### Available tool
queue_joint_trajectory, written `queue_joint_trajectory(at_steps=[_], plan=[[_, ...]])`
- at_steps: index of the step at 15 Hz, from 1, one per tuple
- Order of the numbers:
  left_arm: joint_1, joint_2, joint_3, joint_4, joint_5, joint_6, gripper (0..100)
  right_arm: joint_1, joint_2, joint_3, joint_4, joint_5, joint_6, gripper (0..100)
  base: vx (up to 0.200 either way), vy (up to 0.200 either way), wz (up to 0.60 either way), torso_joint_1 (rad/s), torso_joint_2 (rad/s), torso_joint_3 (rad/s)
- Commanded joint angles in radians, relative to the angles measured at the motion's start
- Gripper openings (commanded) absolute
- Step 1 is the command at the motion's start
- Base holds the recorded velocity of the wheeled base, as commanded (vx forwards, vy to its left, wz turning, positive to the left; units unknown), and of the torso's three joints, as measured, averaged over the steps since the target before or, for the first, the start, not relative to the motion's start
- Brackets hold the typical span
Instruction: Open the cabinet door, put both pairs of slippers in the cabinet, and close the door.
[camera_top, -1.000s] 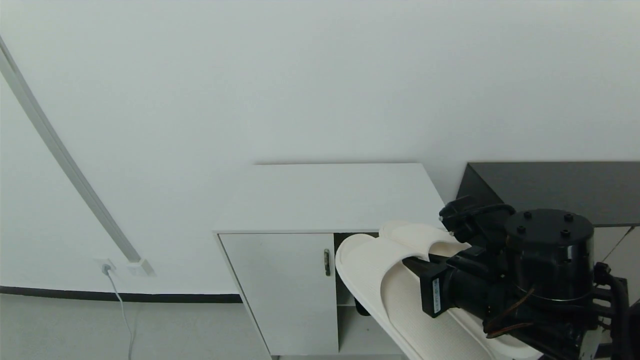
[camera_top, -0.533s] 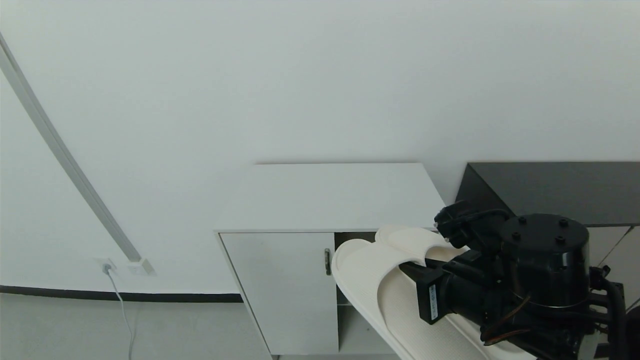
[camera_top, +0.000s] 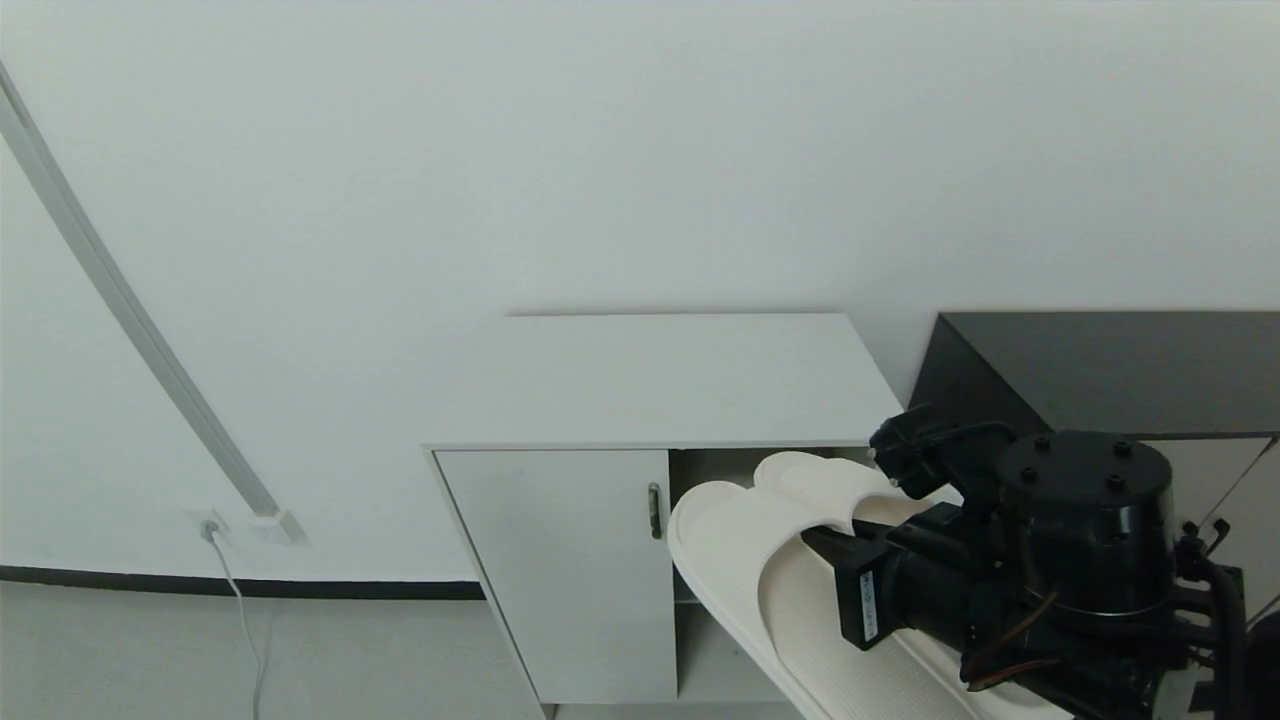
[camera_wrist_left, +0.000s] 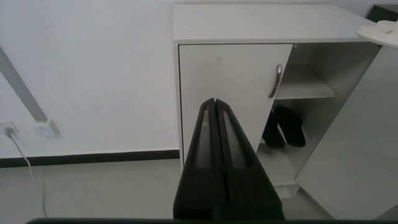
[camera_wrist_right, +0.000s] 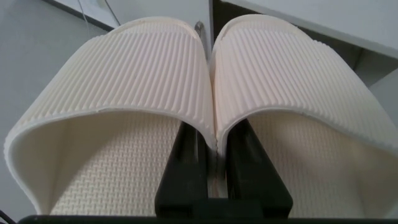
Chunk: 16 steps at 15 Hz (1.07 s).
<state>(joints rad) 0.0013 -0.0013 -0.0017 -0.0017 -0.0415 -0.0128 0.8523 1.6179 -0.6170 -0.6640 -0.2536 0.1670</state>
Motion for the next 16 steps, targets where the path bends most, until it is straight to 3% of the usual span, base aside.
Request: queue_joint_trajectory(at_steps=[1,16], plan=[[0.0,0.001,0.0,0.0,0.0,0.0,0,0.001,0.004,0.0,0.0,0.001,0.0,0,0.0,0.0,0.0,-0.168,0.36,0.193],[0.0,0.001,0.0,0.0,0.0,0.0,0,0.001,0.013,0.013,-0.028,-0.001,0.0,0,0.0,0.0,0.0,-0.201,0.48,0.278]])
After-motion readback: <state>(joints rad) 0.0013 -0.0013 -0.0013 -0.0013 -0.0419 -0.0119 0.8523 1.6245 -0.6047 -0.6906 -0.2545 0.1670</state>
